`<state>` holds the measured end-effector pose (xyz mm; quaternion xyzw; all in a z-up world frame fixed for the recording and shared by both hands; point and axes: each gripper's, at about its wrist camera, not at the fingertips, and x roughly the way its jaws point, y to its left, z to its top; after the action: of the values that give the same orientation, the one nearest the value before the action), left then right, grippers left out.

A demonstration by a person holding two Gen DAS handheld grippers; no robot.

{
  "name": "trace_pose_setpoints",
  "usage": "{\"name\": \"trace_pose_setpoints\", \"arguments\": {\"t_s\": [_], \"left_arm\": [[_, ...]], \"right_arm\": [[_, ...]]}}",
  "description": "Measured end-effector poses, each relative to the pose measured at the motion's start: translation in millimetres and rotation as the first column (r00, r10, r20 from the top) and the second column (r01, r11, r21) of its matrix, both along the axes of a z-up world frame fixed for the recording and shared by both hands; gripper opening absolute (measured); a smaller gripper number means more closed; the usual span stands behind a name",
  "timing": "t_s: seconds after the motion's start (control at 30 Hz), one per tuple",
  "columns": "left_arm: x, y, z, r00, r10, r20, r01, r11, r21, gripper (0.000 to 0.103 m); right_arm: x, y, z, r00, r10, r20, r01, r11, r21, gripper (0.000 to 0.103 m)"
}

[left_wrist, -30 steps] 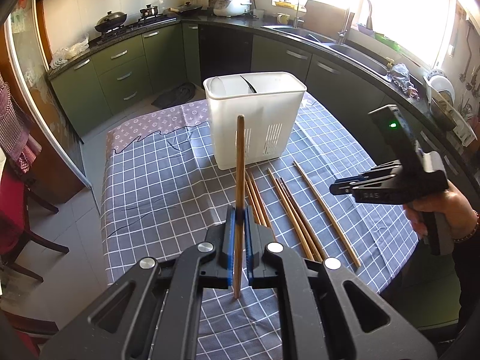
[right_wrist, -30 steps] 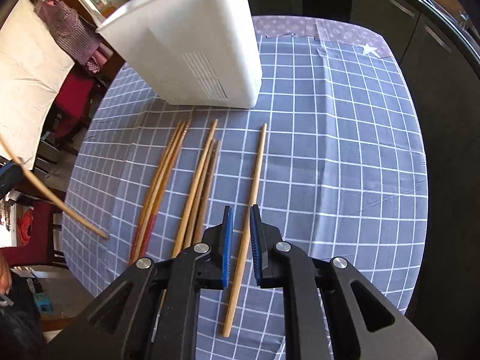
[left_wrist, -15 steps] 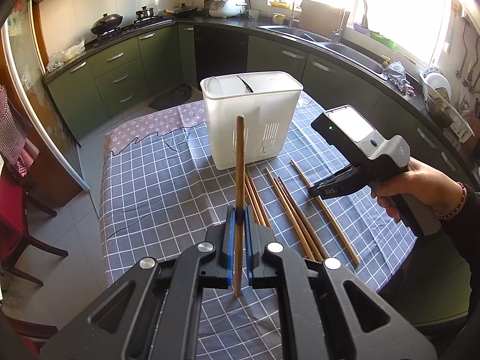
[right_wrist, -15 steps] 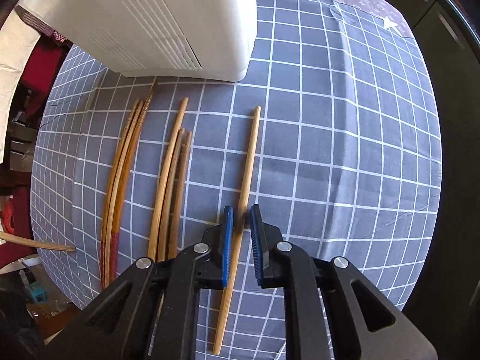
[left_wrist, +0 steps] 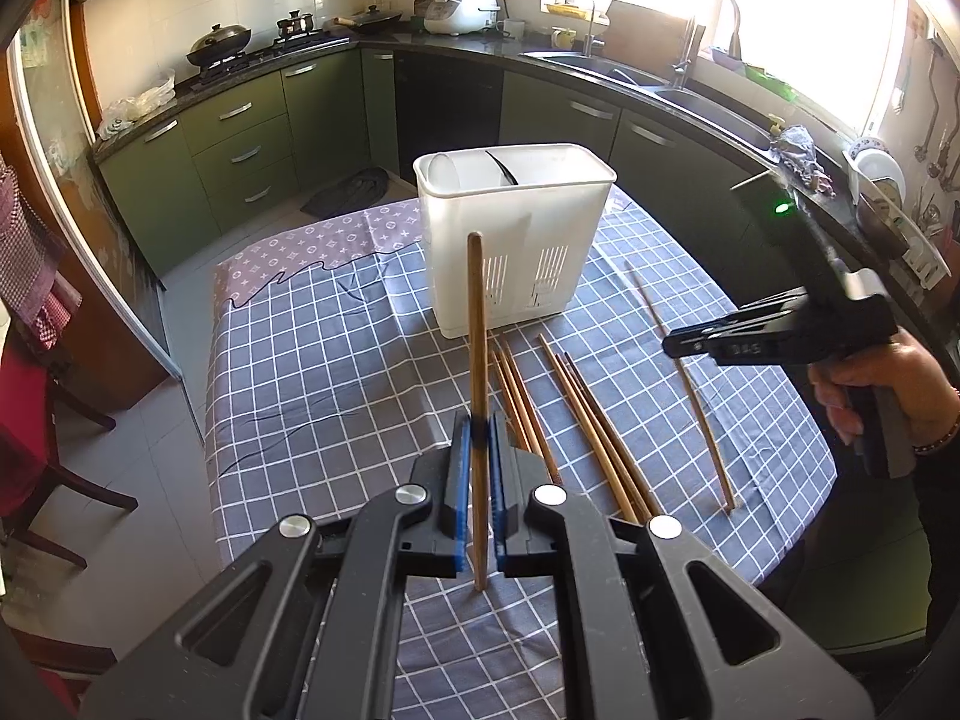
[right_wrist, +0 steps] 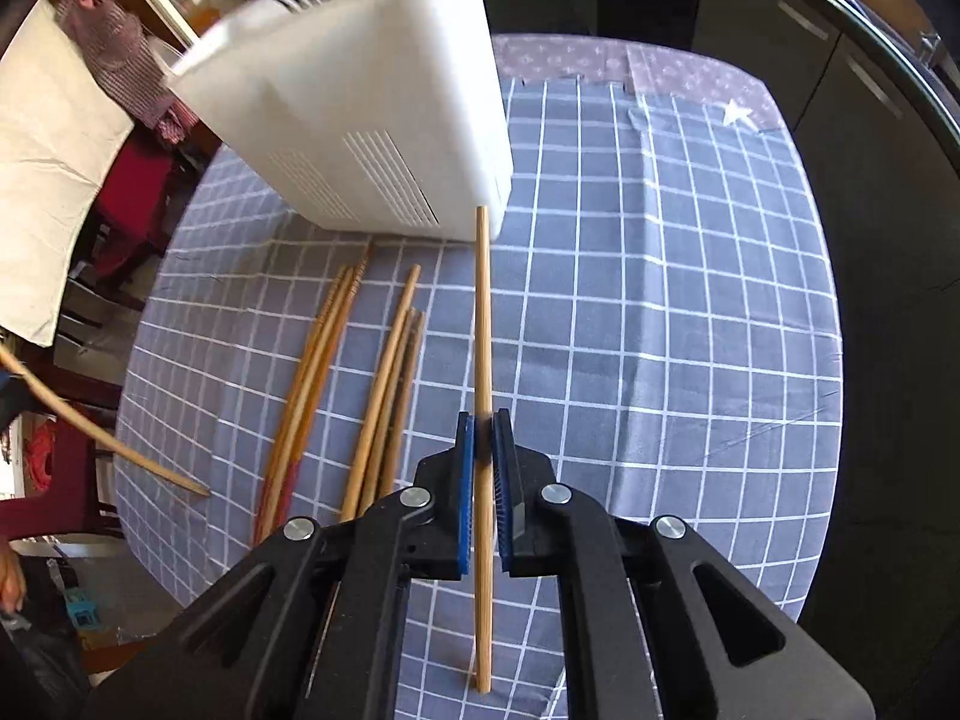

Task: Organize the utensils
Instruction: 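Carry both upright chopsticks toward the white holder with both grippers, then lower the chopsticks into the white holder and open both grippers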

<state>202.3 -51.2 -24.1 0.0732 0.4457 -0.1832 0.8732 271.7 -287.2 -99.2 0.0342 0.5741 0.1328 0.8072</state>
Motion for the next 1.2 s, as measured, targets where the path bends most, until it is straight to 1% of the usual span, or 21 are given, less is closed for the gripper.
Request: {"name": "trace_pose_setpoints", "arguments": {"t_s": [0.07, 0.17, 0.23, 0.33, 0.57, 0.8, 1.07, 1.2], "left_arm": [[0.0, 0.4, -0.3, 1.000, 0.001, 0.000, -0.001, 1.000, 0.002, 0.006], [0.2, 0.4, -0.6, 1.000, 0.001, 0.000, -0.001, 1.000, 0.004, 0.006], [-0.3, -0.4, -0.6, 1.000, 0.000, 0.000, 0.000, 1.000, 0.007, 0.006], [-0.7, -1.0, 0.0, 1.000, -0.001, 0.001, 0.001, 1.000, 0.010, 0.006], [-4.8, -2.3, 6.3, 1.000, -0.005, 0.016, 0.004, 1.000, 0.014, 0.006], [-5.9, -3.5, 9.0, 1.000, -0.006, 0.018, 0.006, 1.000, 0.012, 0.006], [-2.1, -8.3, 14.9, 1.000, -0.013, 0.023, 0.013, 1.000, 0.012, 0.006], [2.5, -12.0, 22.0, 0.999, -0.017, 0.031, 0.016, 1.000, 0.011, 0.006]], "right_arm": [[-16.4, -3.7, 25.2, 0.997, 0.001, 0.074, -0.003, 1.000, 0.029, 0.007], [-37.7, -8.2, 51.3, 0.987, 0.005, 0.159, -0.012, 0.999, 0.045, 0.007], [-50.0, -9.1, 60.8, 0.980, 0.010, 0.199, -0.018, 0.999, 0.038, 0.007], [-63.3, -7.5, 67.8, 0.973, 0.017, 0.229, -0.024, 0.999, 0.030, 0.007], [-66.6, -9.3, 60.5, 0.970, 0.022, 0.243, -0.032, 0.999, 0.036, 0.007], [-67.8, -11.5, 59.5, 0.967, 0.029, 0.252, -0.040, 0.998, 0.039, 0.007], [-68.4, -12.5, 65.5, 0.961, 0.032, 0.274, -0.048, 0.998, 0.050, 0.007], [-66.8, -14.4, 73.9, 0.956, 0.031, 0.290, -0.051, 0.997, 0.060, 0.007]]}}
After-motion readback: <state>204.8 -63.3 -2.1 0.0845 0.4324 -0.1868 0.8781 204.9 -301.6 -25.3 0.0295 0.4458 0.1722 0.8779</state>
